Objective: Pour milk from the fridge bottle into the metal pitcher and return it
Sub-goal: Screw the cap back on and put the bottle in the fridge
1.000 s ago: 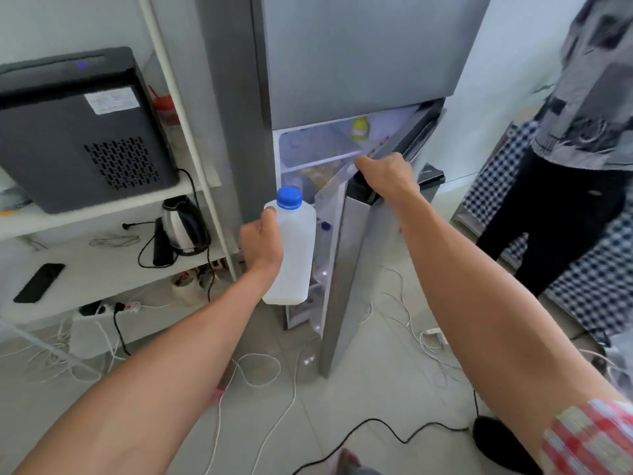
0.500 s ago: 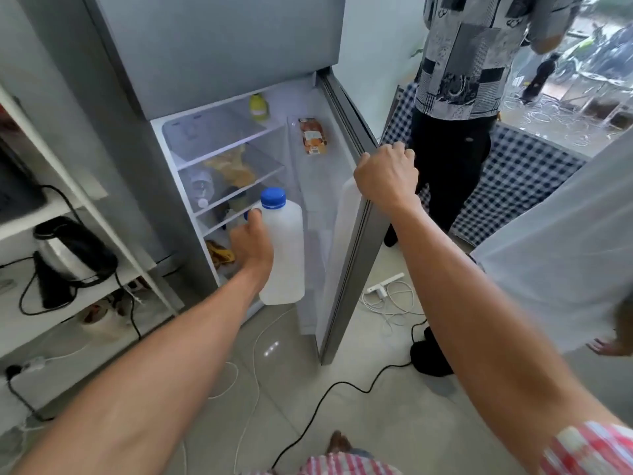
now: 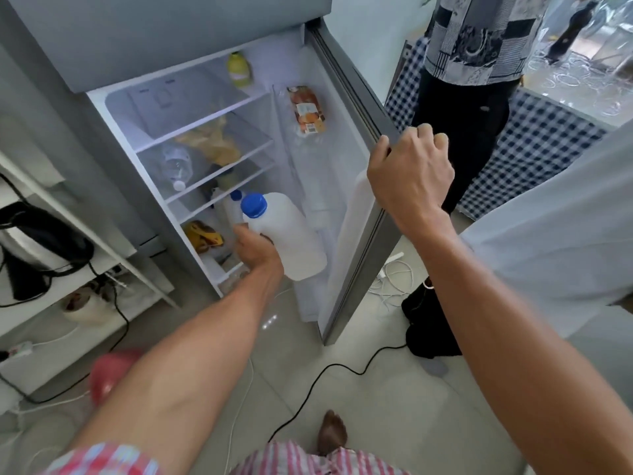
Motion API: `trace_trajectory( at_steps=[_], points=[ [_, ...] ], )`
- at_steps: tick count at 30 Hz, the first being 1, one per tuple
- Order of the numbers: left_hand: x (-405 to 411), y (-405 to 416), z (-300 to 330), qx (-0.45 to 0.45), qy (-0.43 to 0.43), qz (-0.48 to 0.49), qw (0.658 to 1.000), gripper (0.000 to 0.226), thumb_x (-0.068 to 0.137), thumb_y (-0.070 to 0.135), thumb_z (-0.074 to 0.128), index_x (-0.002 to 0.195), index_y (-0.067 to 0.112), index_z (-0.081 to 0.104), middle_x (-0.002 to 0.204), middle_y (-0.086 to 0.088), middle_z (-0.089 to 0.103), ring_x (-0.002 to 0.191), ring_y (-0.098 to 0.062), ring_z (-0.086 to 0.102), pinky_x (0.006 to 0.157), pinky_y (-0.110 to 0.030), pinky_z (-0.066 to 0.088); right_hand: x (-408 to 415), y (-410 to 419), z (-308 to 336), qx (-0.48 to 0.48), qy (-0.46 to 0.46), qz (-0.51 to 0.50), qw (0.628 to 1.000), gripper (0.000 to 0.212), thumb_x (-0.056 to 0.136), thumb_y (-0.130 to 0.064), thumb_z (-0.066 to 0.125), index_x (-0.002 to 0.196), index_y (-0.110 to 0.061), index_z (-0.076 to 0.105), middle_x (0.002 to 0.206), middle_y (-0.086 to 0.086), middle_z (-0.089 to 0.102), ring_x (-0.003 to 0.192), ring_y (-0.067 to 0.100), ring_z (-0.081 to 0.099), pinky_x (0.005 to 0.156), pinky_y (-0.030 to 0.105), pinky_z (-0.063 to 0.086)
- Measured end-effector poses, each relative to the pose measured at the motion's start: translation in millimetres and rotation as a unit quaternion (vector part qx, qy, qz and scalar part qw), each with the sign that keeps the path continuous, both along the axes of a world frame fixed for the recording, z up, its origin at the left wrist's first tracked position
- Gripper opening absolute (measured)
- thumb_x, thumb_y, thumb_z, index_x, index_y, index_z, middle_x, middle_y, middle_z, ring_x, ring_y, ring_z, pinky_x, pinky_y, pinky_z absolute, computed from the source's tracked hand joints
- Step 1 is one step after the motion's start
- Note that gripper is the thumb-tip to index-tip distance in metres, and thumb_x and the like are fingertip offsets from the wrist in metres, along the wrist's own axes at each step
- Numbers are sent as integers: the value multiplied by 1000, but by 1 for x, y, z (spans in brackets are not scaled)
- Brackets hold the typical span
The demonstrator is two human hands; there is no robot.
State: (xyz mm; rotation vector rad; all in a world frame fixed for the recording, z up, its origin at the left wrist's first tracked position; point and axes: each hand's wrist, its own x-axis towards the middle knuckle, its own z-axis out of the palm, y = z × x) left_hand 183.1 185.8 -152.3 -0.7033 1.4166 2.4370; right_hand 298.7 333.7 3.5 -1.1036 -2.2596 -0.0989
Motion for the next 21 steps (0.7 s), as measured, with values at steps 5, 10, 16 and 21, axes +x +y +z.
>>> trace_trajectory(
  at_steps=[5,10,16,21],
  points=[
    [-12,29,-24,40,-11,29,999,28,99,28,46,76,19,58,53,7,66,48,-10,64,48,-19,48,-2,4,-4,22,12,-2,1000,43,98,-41,44,90,-4,64,100,12,64,97,31,55,65,37,32],
    [-17,48,-46,-14,-38,0,999,30,92,42,50,77,19,63,74,-1,69,69,-20,65,62,-27,50,-3,8,-6,43,14,-2,999,42,97,-41,43,86,-6,62,98,11,64,95,31,55,63,37,31],
    [-7,66,-64,-63,-23,-126,990,33,100,27,42,68,23,49,61,5,54,54,-12,46,50,-22,36,-2,10,-7,54,23,6,998,42,96,-40,46,83,-4,62,93,12,63,91,32,56,60,37,33],
    [-1,76,-63,-169,68,-287,940,37,99,29,39,63,22,45,59,4,50,54,-12,43,55,-27,36,-2,11,-7,57,26,7,998,42,96,-40,46,82,-4,62,93,12,63,91,32,57,59,37,33]
  ],
)
